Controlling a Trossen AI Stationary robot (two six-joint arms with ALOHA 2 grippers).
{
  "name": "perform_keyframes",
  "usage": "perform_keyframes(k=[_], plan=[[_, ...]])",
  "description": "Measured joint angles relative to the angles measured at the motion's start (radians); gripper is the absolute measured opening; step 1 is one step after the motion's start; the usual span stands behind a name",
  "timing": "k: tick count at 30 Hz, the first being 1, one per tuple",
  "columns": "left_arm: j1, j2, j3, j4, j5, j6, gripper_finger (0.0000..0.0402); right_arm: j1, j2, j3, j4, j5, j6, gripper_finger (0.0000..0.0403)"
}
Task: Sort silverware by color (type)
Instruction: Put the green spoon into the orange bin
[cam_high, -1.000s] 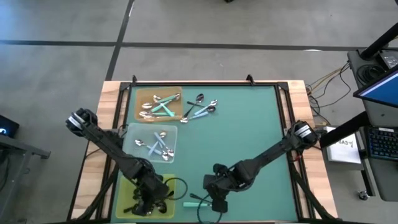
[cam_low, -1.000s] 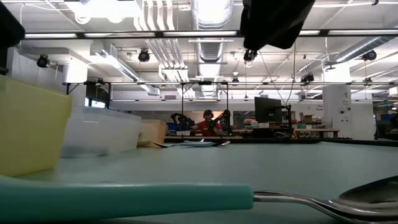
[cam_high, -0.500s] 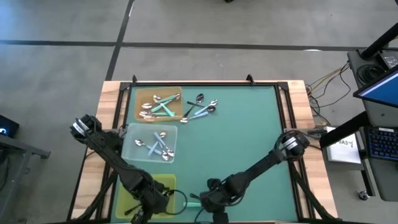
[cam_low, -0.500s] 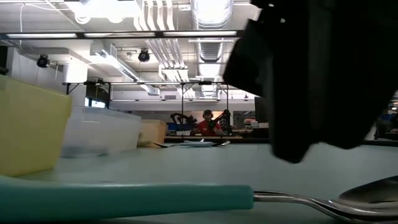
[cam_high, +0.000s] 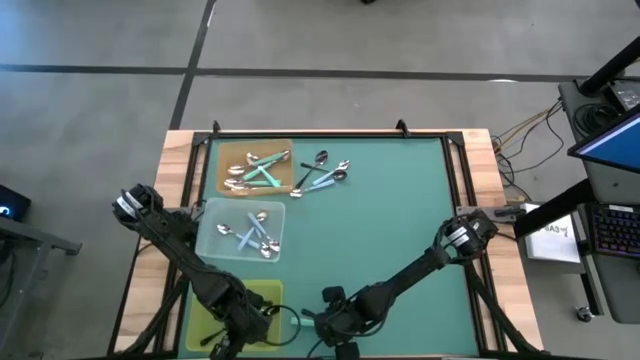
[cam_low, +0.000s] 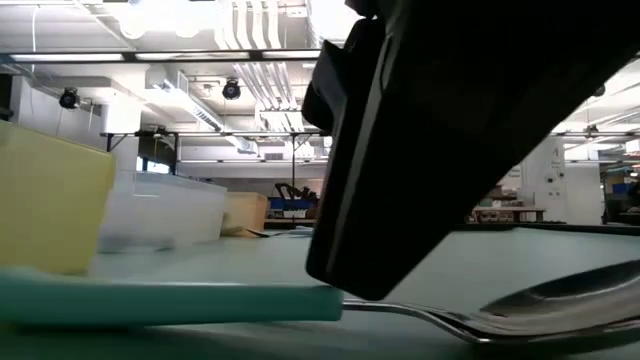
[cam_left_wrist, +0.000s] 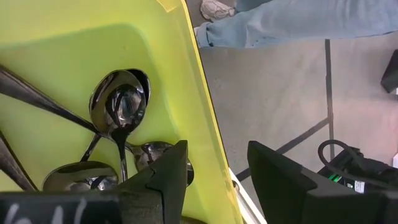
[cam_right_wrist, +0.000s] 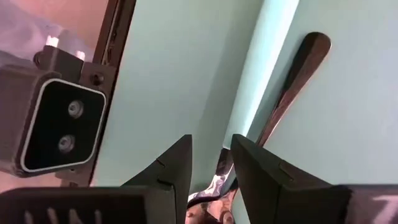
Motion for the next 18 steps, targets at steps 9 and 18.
perform_keyframes(k=[9,18], plan=[[-0.002,0.000,-0.001,0.002,0.000,0.002,0.0150,0.008,-0.016,-0.002,-0.008,-0.004,-0.035,0.0097],[-0.003,-0.002,-0.001,0.005,0.000,0.007,0.0150,0.008,-0.021,-0.002,0.010,0.029,-0.066,0.0090]])
